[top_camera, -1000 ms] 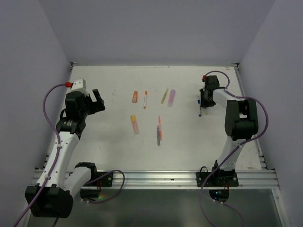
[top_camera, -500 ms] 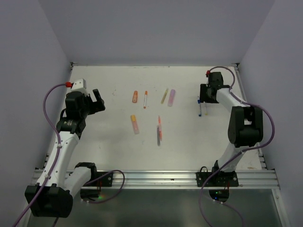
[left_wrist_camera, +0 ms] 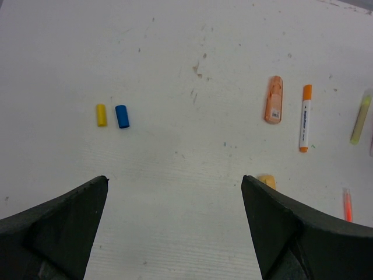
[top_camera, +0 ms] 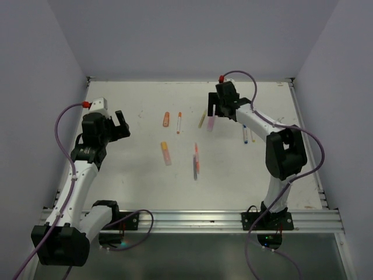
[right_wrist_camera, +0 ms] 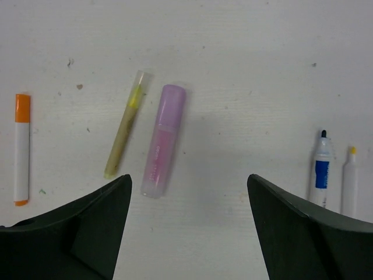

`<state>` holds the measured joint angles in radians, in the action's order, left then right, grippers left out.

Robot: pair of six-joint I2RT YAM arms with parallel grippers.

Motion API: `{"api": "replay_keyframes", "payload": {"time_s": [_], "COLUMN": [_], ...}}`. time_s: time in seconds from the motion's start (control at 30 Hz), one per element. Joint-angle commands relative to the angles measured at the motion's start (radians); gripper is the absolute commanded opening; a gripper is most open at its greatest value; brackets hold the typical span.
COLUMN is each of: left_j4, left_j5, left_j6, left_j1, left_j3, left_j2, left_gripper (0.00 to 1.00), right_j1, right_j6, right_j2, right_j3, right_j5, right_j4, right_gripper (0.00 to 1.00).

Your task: Open the pen caps

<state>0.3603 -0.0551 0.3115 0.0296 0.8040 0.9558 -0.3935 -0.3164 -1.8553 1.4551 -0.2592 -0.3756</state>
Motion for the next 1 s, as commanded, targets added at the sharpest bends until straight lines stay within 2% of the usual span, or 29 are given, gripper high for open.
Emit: {"api": "replay_keyframes", "payload": {"time_s": [0.0,0.37,0.6,0.73,0.83,0.87,0.97], "left_j4": [-0.043,-0.049,-0.061,-0.076,-0.105,-0.121,-0.179], "left_j5": [0.0,0.026,0.095,0.127,0.204,0.28,0.4], "left_j6": [-0.017,-0.012,0.0,0.0,-0.003,-0.002,0.032], "left_j1": [0.006,0.004,-0.023,-0.026,-0.026,-0.025,-0.019], "left_j3": [-0.002,-0.003,-0.005,-0.012,-0.022,-0.026,-0.042], "left_j2": [0.004,0.021,0.035,0.037,0.037,0.035,0.046], "left_gripper": [1.0,1.0,1.0,1.0,1.0,1.0,1.0], "right_j1": [-0.021,-0.059,-0.058,-0.057,-0.061,-0.062,-0.08], "right_j6": [-0.095,-0.164,-0.173,-0.158,-0.125,-0.116,-0.082], "right_j2": [-0.088,-0.24,-0.28,-0.252,-0.181,-0.154,-0.024], "right_j3": [0.065,0.102,0.077,0.015,-0.068,-0.1,-0.209], "right_j5": [-0.072,-0.1,-0.109,-0.097,-0.103,-0.094,-0.058], "right_j4": [0.01,0.059,0.076,0.095,0.119,0.16,0.21], "right_gripper": [0.82,0.65,0.48,0.28,0.15,0.08,0.01]}}
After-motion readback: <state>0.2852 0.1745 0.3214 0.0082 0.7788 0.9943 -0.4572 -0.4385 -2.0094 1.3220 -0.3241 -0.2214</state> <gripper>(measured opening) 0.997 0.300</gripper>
